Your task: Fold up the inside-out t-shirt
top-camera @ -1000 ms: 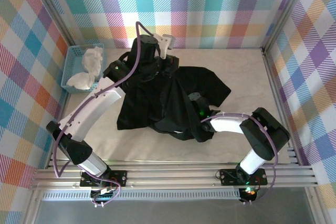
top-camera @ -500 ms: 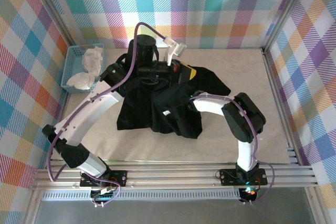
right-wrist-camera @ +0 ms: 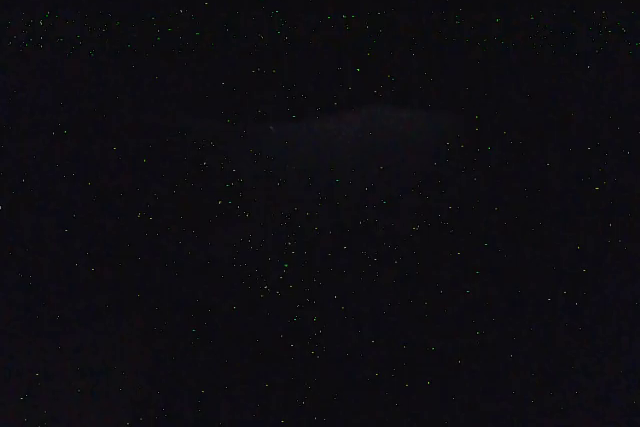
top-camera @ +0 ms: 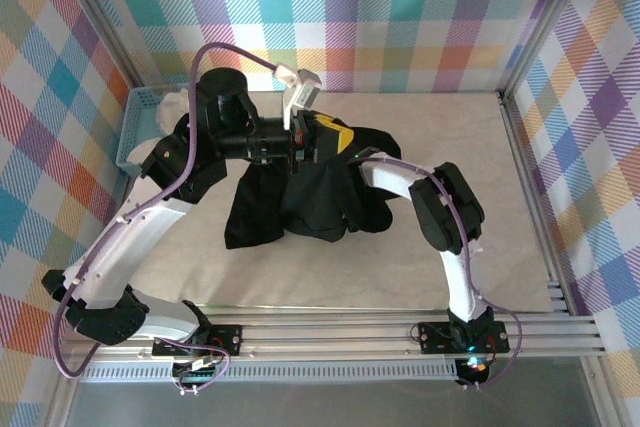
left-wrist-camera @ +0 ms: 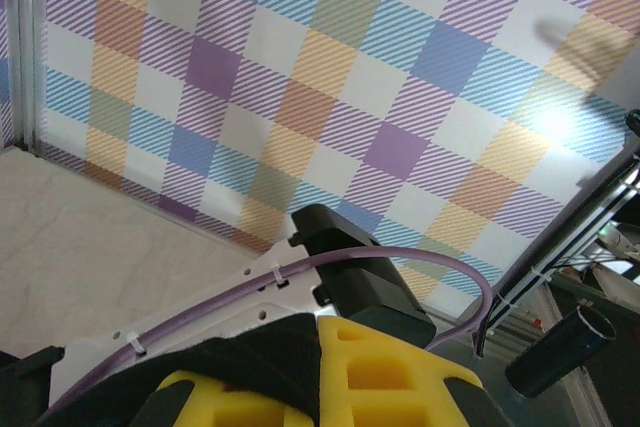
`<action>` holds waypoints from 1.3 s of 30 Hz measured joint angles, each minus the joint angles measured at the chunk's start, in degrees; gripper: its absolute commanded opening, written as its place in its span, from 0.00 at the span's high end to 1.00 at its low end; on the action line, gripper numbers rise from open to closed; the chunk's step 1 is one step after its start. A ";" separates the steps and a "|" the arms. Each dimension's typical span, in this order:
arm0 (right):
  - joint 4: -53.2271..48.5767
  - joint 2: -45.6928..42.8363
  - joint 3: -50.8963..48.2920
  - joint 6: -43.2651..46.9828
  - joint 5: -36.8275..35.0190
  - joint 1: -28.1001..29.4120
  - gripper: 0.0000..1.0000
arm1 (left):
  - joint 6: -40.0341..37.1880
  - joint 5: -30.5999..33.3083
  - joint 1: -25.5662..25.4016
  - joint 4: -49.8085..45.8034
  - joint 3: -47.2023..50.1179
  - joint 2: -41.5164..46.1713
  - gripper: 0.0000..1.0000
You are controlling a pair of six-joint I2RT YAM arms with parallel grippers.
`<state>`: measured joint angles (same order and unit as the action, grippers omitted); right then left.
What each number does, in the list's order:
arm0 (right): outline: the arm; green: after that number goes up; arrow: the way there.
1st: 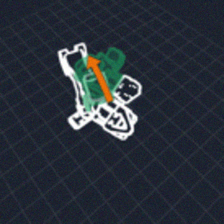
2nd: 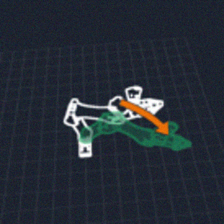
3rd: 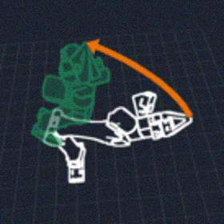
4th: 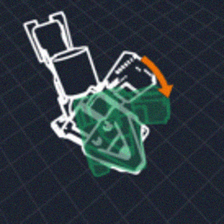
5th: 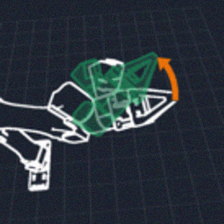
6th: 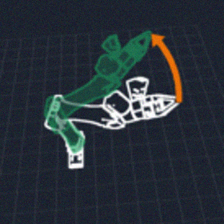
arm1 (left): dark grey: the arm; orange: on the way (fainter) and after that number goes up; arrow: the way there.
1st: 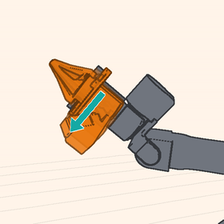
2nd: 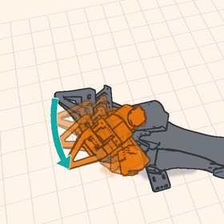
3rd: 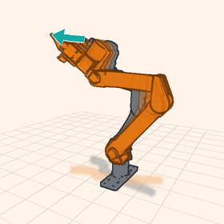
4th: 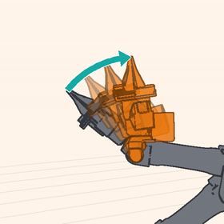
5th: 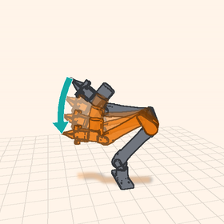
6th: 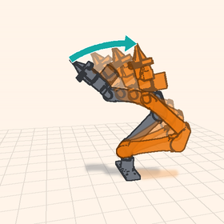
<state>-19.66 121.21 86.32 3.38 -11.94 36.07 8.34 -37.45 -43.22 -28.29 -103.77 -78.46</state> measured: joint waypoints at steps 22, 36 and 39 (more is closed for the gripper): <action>-3.13 -7.32 -9.42 4.02 13.44 -1.66 1.00 | -0.52 46.77 12.63 1.25 7.48 3.32 1.00; 11.96 -24.17 -20.11 4.37 30.40 -4.74 1.00 | 5.01 47.34 29.51 0.81 15.74 -9.77 1.00; 12.39 -21.53 -16.65 3.06 34.01 -4.94 1.00 | 6.69 42.21 29.51 2.97 17.25 -12.09 1.00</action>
<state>-7.27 99.68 69.67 6.44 22.06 31.14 15.03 4.75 -13.72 -25.32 -86.52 -90.54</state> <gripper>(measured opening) 0.040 0.053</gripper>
